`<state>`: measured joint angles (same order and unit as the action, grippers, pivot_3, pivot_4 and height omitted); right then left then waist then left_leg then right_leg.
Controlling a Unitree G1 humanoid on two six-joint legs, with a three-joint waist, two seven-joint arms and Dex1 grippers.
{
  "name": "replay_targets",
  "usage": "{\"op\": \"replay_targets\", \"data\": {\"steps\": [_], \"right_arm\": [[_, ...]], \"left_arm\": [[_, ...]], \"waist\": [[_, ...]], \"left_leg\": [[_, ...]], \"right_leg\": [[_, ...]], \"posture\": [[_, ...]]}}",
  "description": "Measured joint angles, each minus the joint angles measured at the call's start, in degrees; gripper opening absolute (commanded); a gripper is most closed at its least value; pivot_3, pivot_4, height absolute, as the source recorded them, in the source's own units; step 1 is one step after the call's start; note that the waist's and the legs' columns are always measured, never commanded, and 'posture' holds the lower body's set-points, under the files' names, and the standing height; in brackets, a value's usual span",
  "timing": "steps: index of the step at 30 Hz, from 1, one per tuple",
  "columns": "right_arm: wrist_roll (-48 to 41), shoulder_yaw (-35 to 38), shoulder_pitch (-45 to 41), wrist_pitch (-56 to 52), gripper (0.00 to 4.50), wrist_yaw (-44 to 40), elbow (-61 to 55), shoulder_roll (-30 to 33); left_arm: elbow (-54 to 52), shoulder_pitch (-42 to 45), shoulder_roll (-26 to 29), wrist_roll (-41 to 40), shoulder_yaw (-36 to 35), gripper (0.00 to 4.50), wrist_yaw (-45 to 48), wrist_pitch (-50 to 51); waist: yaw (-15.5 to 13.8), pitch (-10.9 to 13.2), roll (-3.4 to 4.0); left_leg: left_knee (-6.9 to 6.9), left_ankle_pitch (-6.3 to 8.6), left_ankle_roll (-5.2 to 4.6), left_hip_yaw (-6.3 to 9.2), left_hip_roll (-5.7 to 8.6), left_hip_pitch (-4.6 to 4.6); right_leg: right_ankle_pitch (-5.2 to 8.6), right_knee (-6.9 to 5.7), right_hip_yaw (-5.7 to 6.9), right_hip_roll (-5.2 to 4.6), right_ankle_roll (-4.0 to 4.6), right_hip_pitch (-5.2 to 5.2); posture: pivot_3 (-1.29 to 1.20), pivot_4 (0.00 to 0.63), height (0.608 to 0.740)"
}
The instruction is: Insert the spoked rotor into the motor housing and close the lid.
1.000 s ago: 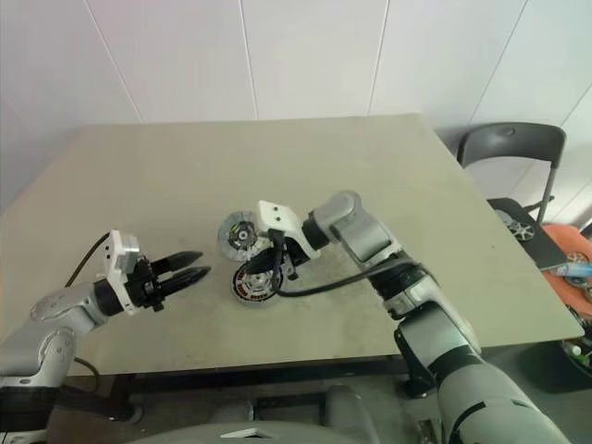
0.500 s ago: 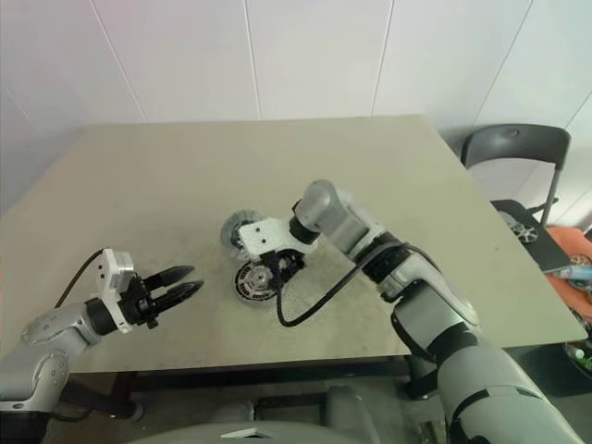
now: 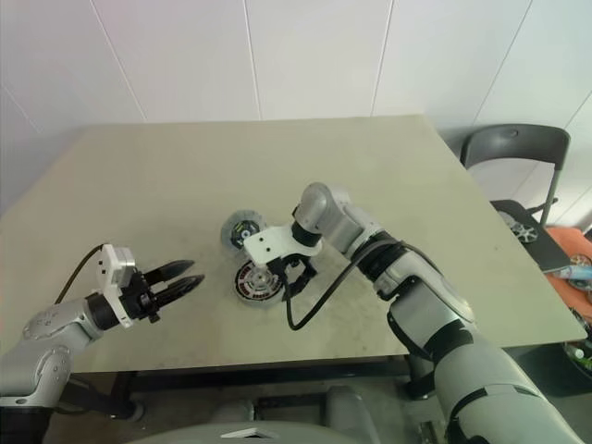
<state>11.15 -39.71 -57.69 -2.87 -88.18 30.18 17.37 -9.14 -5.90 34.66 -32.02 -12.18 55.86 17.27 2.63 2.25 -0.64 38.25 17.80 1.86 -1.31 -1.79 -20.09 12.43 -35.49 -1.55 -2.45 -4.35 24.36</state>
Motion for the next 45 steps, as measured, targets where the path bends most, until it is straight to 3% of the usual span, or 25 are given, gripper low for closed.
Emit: {"op": "replay_targets", "data": {"steps": [4,8,11,12,16,19,24,25,27,45], "right_arm": [[1.6,0.0,0.6,0.8,3.62,0.4,0.6,0.3],[3.6,-0.1,0.8,3.0,2.24,2.4,1.6,0.3],[4.3,-0.3,1.4,4.7,1.30,2.5,1.6,0.4],[4.5,-0.2,2.0,4.8,1.30,2.7,1.6,0.5],[4.6,0.2,2.3,4.7,1.30,3.4,1.6,-0.1],[4.2,0.7,2.3,4.5,0.49,2.5,1.6,-0.5],[3.9,0.9,2.6,4.4,0.49,2.4,1.5,-1.4],[3.9,0.9,2.6,4.4,0.20,2.4,1.5,-1.4],[3.8,0.9,2.7,4.4,0.10,2.4,1.5,-1.7],[2.8,2.4,3.3,1.3,0.10,1.8,1.4,-2.9]], "left_arm": [[0.0,0.1,0.1,0.1,0.1,2.32,-0.2,0.9],[0.0,0.6,0.1,0.1,0.1,2.32,-0.5,1.4],[-0.1,0.7,0.2,0.1,0.1,2.32,-0.9,1.5],[-0.2,0.7,0.2,0.1,0.1,2.32,-0.9,1.5],[-0.6,0.7,0.2,0.1,0.1,2.32,-1.2,2.0],[-0.8,0.7,0.2,0.1,0.1,2.32,-1.3,2.2],[-1.2,0.7,0.4,0.1,0.1,2.32,-1.4,2.5],[-1.2,0.7,0.5,0.1,0.1,2.32,-1.4,2.5],[-1.2,0.7,0.8,0.1,0.1,2.32,-1.4,2.5],[-1.1,0.7,1.3,0.2,0.1,2.32,-1.1,2.5]], "waist": [[0.1,0.0,0.00],[0.1,0.0,-0.01],[0.3,0.0,-0.05],[0.5,0.0,-0.04],[1.4,0.0,-0.03],[1.4,0.0,-0.05],[1.4,0.0,-0.05],[1.4,0.0,-0.05],[1.4,0.0,-0.04],[1.5,0.0,-0.03]], "left_leg": [[-0.01,0.00,0.00,0.00,0.00,-0.01],[-0.01,0.00,0.00,0.00,0.00,0.06],[-0.04,0.00,0.00,-0.01,-0.03,0.65],[-0.05,0.01,0.00,0.00,-0.04,0.85],[-0.04,0.01,0.00,0.09,-0.03,1.08],[-0.09,0.01,0.00,0.15,-0.03,1.06],[-0.12,0.01,0.00,0.16,-0.04,1.06],[-0.11,0.01,0.00,0.16,-0.04,1.08],[-0.11,0.01,0.00,0.16,-0.04,1.10],[-0.12,0.01,0.00,0.17,-0.04,1.02]], "right_leg": [[0.00,0.01,0.00,0.00,-0.01,0.00],[0.00,-0.01,0.00,0.00,0.01,-0.05],[0.06,0.00,0.00,0.02,0.08,-0.63],[0.27,0.01,0.03,0.02,0.42,-0.84],[0.42,-0.02,0.02,0.08,0.30,-1.01],[0.37,-0.05,0.02,0.11,0.36,-0.99],[0.31,-0.08,0.02,0.13,0.47,-0.96],[0.31,-0.08,0.02,0.12,0.47,-0.97],[0.31,-0.08,0.01,0.13,0.47,-0.98],[0.33,-0.07,0.02,0.14,0.49,-0.90]], "posture": [[0.00,0.000,0.740],[0.00,0.000,0.740],[0.00,0.000,0.740],[0.00,0.000,0.740],[0.00,0.000,0.740],[0.00,0.000,0.740],[0.00,0.000,0.740],[0.00,0.000,0.740],[0.00,0.000,0.740],[0.00,0.000,0.740]]}}
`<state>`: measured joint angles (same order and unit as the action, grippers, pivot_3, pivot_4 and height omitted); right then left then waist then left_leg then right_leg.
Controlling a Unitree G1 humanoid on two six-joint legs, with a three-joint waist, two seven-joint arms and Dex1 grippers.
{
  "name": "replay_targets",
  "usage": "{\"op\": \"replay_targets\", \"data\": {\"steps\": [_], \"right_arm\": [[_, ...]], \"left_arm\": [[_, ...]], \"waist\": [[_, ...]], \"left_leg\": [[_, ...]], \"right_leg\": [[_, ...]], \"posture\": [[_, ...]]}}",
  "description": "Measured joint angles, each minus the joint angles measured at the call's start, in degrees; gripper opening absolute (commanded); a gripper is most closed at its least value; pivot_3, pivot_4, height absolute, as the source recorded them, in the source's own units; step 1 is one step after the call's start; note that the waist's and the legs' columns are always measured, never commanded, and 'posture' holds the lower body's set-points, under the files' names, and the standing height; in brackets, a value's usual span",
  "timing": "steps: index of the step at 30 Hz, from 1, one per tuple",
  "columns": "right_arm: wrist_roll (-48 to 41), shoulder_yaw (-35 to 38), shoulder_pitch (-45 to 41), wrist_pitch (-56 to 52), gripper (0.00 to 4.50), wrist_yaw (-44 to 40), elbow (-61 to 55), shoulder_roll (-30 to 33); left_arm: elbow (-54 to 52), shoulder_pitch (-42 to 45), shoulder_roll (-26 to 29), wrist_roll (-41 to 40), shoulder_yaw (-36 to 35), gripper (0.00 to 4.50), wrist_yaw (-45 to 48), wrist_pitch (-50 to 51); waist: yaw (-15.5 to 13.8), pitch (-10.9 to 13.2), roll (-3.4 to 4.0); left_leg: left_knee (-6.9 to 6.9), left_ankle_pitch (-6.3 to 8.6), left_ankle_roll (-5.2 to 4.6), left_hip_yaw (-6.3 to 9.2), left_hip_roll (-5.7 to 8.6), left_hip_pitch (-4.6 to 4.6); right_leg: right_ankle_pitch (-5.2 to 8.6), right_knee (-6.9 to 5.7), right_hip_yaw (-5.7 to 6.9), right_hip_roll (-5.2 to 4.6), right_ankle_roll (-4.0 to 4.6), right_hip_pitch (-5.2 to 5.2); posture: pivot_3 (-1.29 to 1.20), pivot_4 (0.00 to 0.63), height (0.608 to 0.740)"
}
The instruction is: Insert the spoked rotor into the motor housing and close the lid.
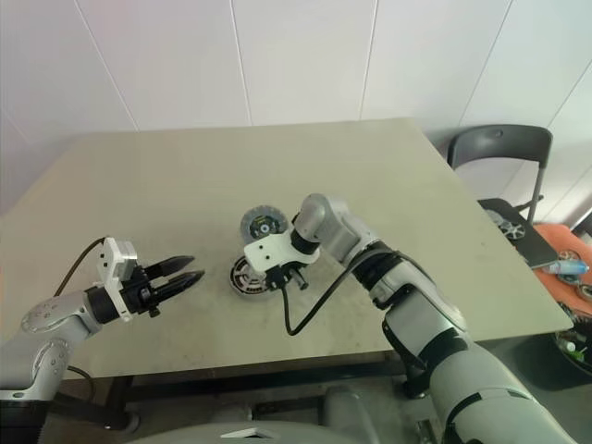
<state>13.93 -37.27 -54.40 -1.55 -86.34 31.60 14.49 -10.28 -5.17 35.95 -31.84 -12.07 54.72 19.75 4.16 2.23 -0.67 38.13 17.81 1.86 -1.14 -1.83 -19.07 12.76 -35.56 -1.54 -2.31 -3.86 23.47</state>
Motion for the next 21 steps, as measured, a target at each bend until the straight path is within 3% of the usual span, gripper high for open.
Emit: {"op": "replay_targets", "data": {"steps": [7,13,21], "right_arm": [[-0.2,1.1,0.0,-1.3,0.10,4.0,2.9,-3.9],[0.6,1.2,-0.5,-0.9,0.10,10.2,6.4,-7.6],[0.5,0.7,-0.5,-2.1,0.05,7.5,5.1,-6.4]], "left_arm": [[0.3,0.3,0.0,0.2,0.0,2.32,0.1,-0.1],[0.5,0.4,-0.2,0.5,0.4,2.32,0.2,-0.4],[1.4,0.2,-0.4,1.0,0.6,2.32,0.5,-1.2]], "waist": [[0.6,0.0,-0.01],[1.5,0.1,0.08],[1.2,0.2,0.20]], "left_leg": [[-0.02,0.00,0.00,0.19,-0.08,-0.07],[-0.01,0.00,0.00,1.48,0.03,0.20],[-0.11,0.00,0.00,1.77,0.00,0.22]], "right_leg": [[-0.03,-0.06,-0.14,0.34,0.09,0.16],[-0.02,-0.08,-0.28,1.18,0.64,0.09],[0.10,-0.29,-0.30,1.39,0.84,0.13]], "posture": [[0.00,0.000,0.740],[0.00,0.000,0.740],[0.00,0.000,0.740]]}}
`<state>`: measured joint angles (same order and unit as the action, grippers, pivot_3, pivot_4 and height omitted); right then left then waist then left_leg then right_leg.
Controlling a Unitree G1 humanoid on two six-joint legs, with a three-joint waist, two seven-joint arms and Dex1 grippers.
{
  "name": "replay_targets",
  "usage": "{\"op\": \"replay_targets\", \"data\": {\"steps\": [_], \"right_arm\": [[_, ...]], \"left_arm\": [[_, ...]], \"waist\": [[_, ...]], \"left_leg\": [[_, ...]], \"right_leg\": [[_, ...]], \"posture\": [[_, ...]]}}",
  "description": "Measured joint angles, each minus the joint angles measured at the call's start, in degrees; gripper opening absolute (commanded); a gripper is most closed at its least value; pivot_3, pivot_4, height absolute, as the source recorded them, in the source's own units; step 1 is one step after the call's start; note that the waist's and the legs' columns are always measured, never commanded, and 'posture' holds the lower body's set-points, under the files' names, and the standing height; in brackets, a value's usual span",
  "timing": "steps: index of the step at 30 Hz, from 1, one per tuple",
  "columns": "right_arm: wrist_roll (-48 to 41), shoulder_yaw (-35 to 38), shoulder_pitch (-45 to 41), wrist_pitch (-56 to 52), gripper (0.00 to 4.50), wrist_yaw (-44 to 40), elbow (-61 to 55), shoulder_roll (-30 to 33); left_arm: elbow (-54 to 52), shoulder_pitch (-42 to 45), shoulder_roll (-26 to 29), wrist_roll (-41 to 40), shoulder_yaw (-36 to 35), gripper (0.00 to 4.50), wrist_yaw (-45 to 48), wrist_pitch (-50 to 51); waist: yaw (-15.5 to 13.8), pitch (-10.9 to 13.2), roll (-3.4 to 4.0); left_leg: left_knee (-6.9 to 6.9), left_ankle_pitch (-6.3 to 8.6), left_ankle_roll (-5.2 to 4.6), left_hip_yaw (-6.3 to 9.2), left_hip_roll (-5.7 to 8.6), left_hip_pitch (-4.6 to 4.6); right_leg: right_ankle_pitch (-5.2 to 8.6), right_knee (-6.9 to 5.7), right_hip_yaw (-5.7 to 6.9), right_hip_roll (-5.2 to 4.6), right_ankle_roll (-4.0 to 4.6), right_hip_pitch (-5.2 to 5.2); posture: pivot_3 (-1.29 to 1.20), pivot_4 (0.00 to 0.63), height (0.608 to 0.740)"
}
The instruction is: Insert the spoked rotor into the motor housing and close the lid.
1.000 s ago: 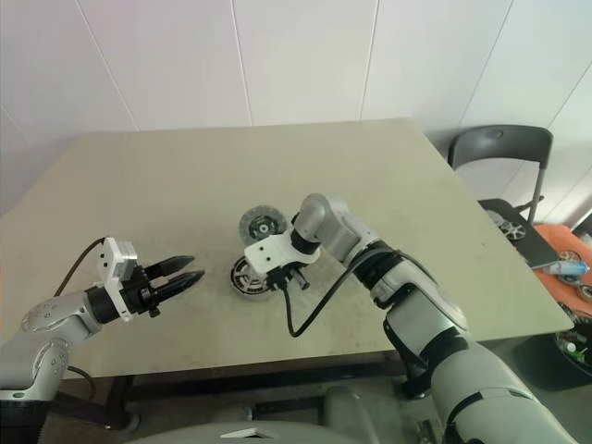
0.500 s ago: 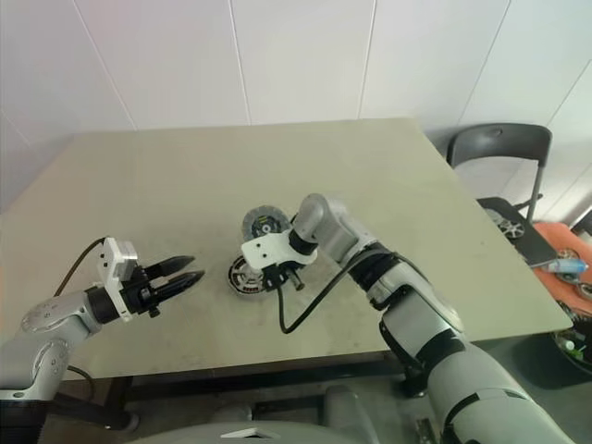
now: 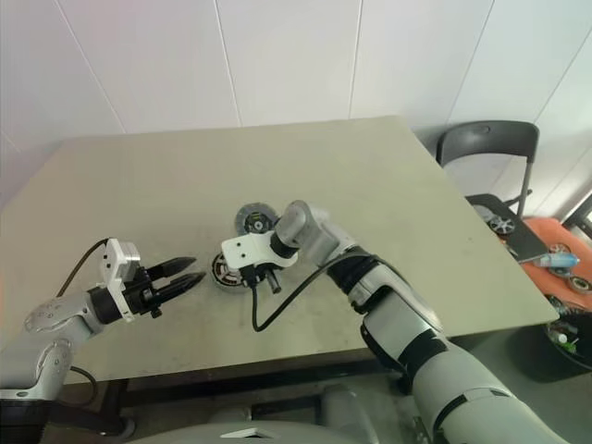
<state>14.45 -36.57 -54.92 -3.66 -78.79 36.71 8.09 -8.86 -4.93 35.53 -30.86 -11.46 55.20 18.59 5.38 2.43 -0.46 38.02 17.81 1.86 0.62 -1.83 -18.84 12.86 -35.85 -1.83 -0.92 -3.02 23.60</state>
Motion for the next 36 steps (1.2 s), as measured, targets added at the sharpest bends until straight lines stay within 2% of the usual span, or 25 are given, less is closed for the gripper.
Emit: {"op": "replay_targets", "data": {"steps": [15,18,21,27,36], "right_arm": [[-1.7,3.0,-0.4,-3.1,0.05,9.0,4.4,-4.0],[-1.8,2.9,-0.3,-2.7,0.67,7.1,3.7,-2.9],[-1.9,3.4,-0.2,-3.1,1.64,6.8,3.0,-2.5],[-2.3,4.5,-0.8,-4.7,1.64,8.2,3.7,-3.3],[0.4,3.3,-1.4,-0.7,1.64,10.5,6.1,-2.8]], "left_arm": [[1.1,0.1,-0.3,0.4,0.6,2.32,0.9,-0.9],[1.3,0.1,-0.3,0.4,0.6,2.32,1.0,-1.4],[1.8,0.0,-0.3,0.4,0.6,2.32,1.0,-1.5],[1.9,0.2,-0.3,0.4,1.0,2.32,0.9,-1.4],[-0.5,0.2,-0.2,0.3,1.2,2.32,-0.6,0.1]], "waist": [[0.1,0.0,-0.02],[-0.1,0.0,-0.02],[0.1,0.0,-0.03],[0.2,0.0,-0.02],[0.2,0.0,-0.03]], "left_leg": [[0.01,0.00,0.00,-0.01,-0.01,-0.56],[0.02,0.00,0.00,-0.01,0.00,-0.58],[0.02,0.00,0.00,-0.04,0.01,-0.58],[-0.03,0.00,0.00,-0.02,-0.03,-0.56],[-0.02,0.00,0.00,-0.10,0.00,-0.56]], "right_leg": [[-0.03,-0.28,-0.06,0.06,-0.01,0.73],[-0.03,-0.25,-0.07,0.04,-0.01,0.72],[-0.03,-0.25,-0.11,0.05,-0.01,0.72],[-0.04,-0.30,-0.15,0.13,-0.01,0.77],[-0.03,-0.27,-0.33,0.15,-0.01,0.77]], "posture": [[0.00,0.000,0.740],[0.00,0.000,0.740],[0.00,0.000,0.740],[0.00,0.000,0.740],[0.00,0.000,0.740]]}}
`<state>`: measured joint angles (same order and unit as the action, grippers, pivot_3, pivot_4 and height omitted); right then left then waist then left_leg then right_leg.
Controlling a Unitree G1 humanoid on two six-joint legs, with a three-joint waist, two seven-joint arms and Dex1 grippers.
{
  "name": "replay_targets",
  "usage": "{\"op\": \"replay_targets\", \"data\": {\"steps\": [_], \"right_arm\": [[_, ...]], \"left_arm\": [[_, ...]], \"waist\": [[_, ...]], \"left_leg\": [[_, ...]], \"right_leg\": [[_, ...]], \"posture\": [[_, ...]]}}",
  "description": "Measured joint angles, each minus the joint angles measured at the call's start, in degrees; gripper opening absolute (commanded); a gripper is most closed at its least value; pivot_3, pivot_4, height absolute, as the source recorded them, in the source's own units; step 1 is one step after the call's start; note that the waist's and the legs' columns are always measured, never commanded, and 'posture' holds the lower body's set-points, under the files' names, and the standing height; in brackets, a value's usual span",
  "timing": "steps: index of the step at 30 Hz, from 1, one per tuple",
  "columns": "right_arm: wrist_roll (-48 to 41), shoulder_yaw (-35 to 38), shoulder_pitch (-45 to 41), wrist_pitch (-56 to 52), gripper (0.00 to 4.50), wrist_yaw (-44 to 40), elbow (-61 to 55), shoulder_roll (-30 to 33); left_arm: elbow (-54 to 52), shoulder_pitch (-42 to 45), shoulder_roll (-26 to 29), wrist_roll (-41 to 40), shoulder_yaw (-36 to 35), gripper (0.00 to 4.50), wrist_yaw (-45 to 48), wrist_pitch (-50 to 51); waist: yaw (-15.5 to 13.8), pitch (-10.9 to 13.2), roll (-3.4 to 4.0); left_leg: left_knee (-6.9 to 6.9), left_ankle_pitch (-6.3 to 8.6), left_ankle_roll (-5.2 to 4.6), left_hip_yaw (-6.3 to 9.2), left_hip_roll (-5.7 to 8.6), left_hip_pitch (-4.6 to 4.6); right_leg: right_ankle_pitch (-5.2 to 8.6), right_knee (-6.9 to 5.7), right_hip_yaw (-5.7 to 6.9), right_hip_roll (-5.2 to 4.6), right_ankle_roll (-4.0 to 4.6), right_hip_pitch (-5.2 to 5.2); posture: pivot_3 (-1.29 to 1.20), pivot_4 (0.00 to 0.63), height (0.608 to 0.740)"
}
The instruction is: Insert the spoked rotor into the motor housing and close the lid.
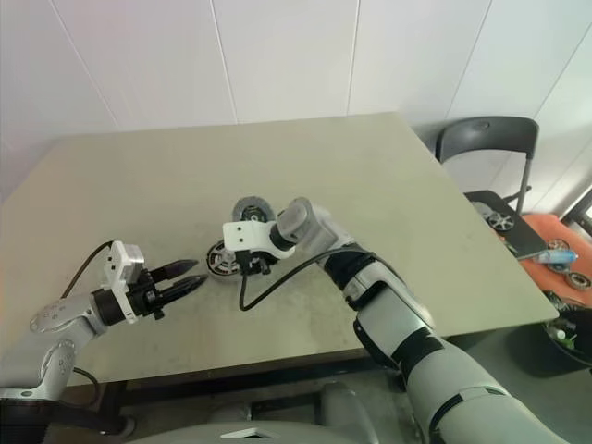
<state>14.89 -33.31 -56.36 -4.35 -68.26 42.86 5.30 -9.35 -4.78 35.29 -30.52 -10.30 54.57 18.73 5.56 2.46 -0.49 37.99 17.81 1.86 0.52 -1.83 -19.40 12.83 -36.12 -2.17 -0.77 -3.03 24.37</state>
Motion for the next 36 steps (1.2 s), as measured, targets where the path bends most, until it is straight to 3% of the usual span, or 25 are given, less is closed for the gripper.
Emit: {"op": "replay_targets", "data": {"steps": [9,12,15,16,26,36], "right_arm": [[0.6,-1.0,0.5,1.3,1.64,-2.2,-0.5,0.8],[0.8,-1.0,0.5,1.6,1.03,-1.6,-0.5,0.8],[2.0,-1.6,0.4,4.3,0.14,-0.2,-0.3,0.8],[2.4,-2.2,0.4,5.1,0.06,0.0,0.0,0.8],[2.4,-1.9,0.5,5.2,0.06,-0.2,-0.1,0.9],[-2.3,-1.0,2.4,-5.8,0.06,-11.0,-11.2,4.9]], "left_arm": [[-2.2,0.0,0.1,-0.2,0.0,2.32,-1.0,2.2],[-2.9,0.2,0.2,-0.3,0.0,2.32,-1.4,2.9],[-3.2,0.5,0.3,-0.6,0.0,2.32,-1.9,3.7],[-3.4,0.6,0.3,-0.7,0.0,2.32,-2.0,3.9],[-3.0,0.4,0.3,-0.6,0.0,2.32,-1.1,3.4],[-2.4,0.1,0.1,-0.1,0.0,2.32,-0.9,2.2]], "waist": [[0.0,0.0,-0.01],[0.0,0.0,-0.01],[0.0,0.0,-0.02],[0.0,0.0,-0.02],[0.0,0.0,-0.01],[-0.1,0.0,-0.01]], "left_leg": [[0.01,0.00,0.00,-0.03,0.00,0.02],[0.01,0.00,0.00,-0.04,0.00,0.02],[0.00,0.00,0.00,-0.03,0.00,0.04],[0.01,0.00,0.00,-0.03,0.00,0.04],[0.08,0.00,0.00,-0.04,0.04,0.06],[0.00,0.01,-0.02,-0.03,0.04,-0.02]], "right_leg": [[0.00,-0.01,-0.14,0.08,0.00,-0.01],[0.00,-0.01,-0.16,0.08,0.00,-0.01],[0.00,-0.01,-0.16,0.09,0.00,-0.02],[0.00,-0.02,-0.16,0.09,0.00,-0.02],[0.01,-0.02,-0.27,0.12,0.02,-0.04],[0.02,0.02,-0.27,0.13,-0.04,0.04]], "posture": [[0.00,0.000,0.740],[0.00,0.000,0.740],[0.00,0.000,0.740],[0.00,0.000,0.740],[0.00,0.000,0.740],[0.00,0.000,0.740]]}}
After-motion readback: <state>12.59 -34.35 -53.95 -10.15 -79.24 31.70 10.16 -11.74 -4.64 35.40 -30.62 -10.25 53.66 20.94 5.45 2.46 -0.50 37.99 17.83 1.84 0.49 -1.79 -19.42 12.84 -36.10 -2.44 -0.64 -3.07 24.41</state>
